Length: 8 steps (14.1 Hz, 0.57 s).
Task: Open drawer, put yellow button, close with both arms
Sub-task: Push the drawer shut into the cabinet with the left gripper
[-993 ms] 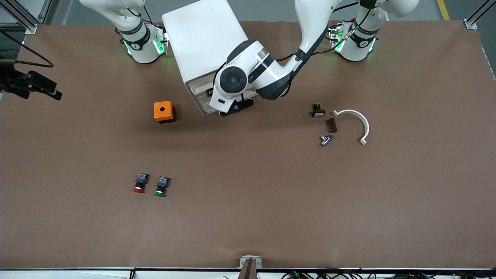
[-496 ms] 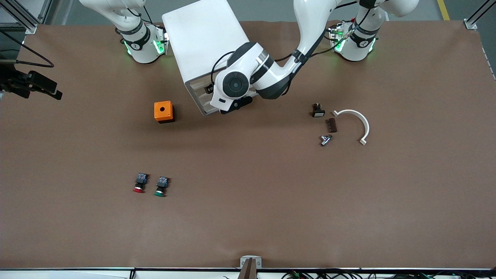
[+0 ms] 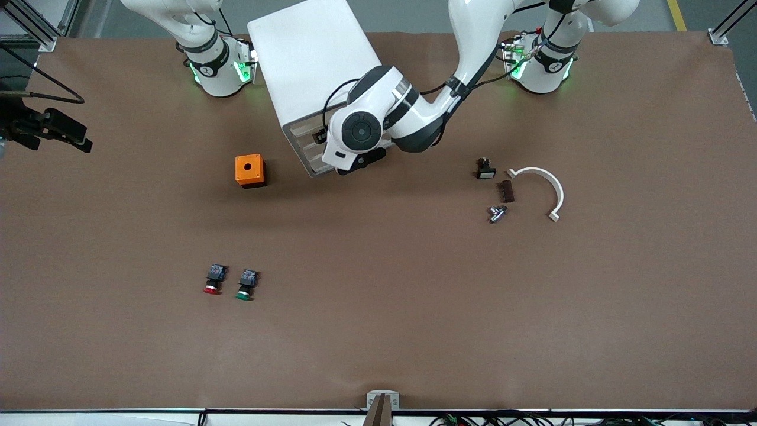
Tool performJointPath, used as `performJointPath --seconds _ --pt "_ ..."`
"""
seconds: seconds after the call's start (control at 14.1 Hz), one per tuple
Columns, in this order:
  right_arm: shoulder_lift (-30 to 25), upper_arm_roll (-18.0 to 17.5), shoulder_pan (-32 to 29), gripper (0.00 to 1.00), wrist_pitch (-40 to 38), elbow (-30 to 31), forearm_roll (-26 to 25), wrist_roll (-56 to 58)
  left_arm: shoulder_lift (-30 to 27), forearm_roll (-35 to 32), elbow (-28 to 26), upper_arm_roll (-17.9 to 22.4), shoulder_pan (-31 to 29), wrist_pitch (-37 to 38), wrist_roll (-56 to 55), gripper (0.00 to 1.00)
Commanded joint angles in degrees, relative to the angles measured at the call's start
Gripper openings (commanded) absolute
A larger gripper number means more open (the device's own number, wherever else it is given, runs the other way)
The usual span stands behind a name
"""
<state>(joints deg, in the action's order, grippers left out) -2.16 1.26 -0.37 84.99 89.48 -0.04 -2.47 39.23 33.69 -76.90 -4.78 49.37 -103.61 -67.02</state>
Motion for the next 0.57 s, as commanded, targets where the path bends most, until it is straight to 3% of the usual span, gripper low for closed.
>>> performJointPath --seconds 0.0,0.5 --pt "-1.8 0.0 -0.2 1.0 0.5 1.2 0.6 0.7 -2.5 1.6 -0.7 0.5 -1.0 -0.5 0.0 1.0" --pt "-2.6 0.0 -0.2 1.0 0.9 1.6 0.8 0.7 -8.5 1.3 -0.7 0.6 -11.0 -0.5 -0.1 0.99"
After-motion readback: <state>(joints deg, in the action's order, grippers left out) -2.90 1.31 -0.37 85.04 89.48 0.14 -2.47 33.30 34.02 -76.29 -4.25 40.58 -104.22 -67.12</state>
